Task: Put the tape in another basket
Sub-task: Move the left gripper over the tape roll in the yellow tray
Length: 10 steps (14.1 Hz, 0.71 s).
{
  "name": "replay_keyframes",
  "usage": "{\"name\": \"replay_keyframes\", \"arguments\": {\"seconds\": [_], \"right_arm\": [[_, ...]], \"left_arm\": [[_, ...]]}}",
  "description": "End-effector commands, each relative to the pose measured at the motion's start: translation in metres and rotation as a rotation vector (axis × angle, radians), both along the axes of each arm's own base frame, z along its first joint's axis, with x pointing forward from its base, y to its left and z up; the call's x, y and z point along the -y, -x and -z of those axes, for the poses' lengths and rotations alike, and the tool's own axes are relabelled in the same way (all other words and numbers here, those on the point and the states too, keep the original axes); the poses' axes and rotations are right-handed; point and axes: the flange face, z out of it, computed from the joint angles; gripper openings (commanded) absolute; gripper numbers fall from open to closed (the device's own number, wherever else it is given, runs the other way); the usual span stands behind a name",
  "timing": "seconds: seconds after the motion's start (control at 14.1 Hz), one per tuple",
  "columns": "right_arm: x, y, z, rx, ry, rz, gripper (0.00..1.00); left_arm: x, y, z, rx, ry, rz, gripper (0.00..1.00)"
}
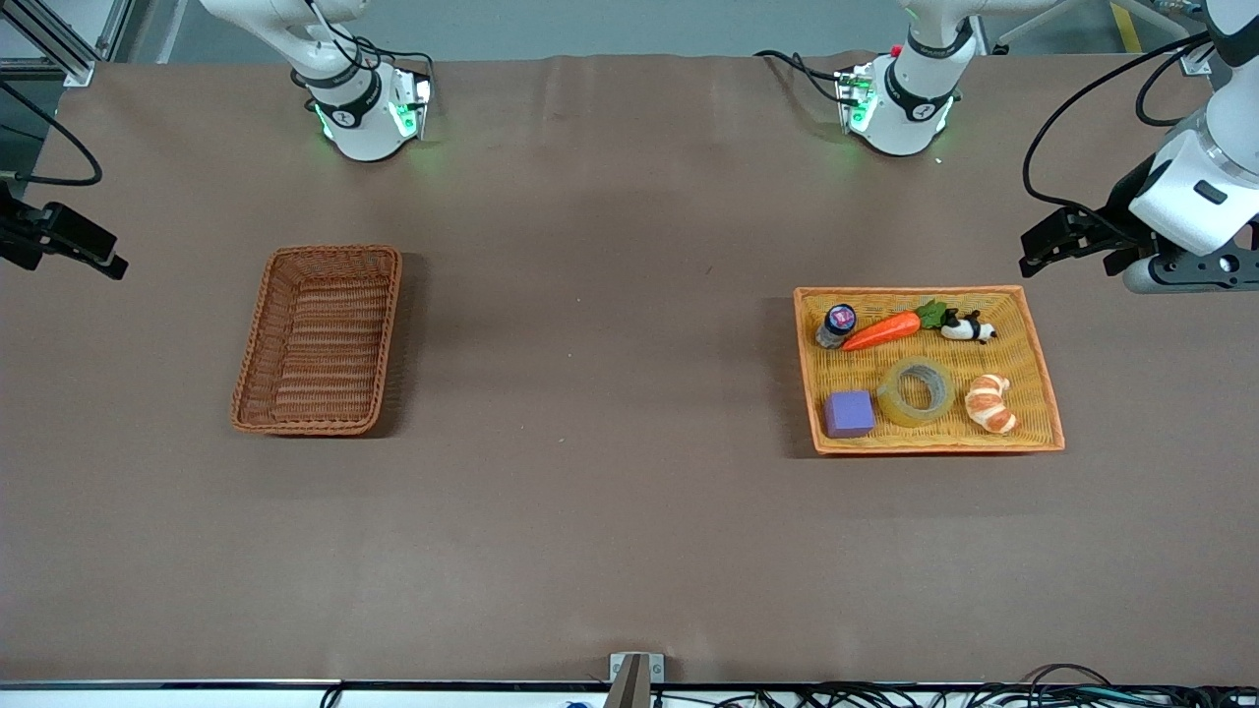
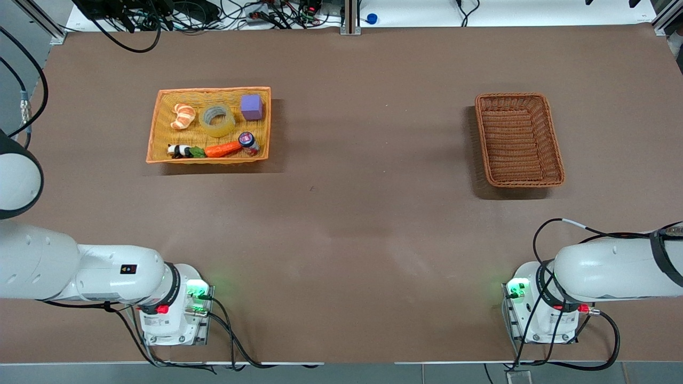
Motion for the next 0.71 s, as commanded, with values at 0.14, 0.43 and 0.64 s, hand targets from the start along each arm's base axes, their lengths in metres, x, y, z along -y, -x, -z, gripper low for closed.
{"name": "replay_keyframes", "arguments": {"seconds": [0.14, 0.43, 0.64], "right_arm": [[-0.003, -0.001, -0.001, 0.005, -0.009, 0.009, 1.00], [-0.004, -0.001, 0.002, 0.002, -0.012, 0.009, 1.00], [-0.005, 0.000, 0.001, 0.000, -0.012, 0.007, 1.00]], "left_arm": [[0.001, -0.001, -0.004, 0.010, 0.001, -0.008, 1.00], [0.000, -0.006, 0.008, -0.013, -0.002, 0.010, 0.97], [0.000, -0.028, 0.053, -0.061, -0.003, 0.011, 0.97]]}}
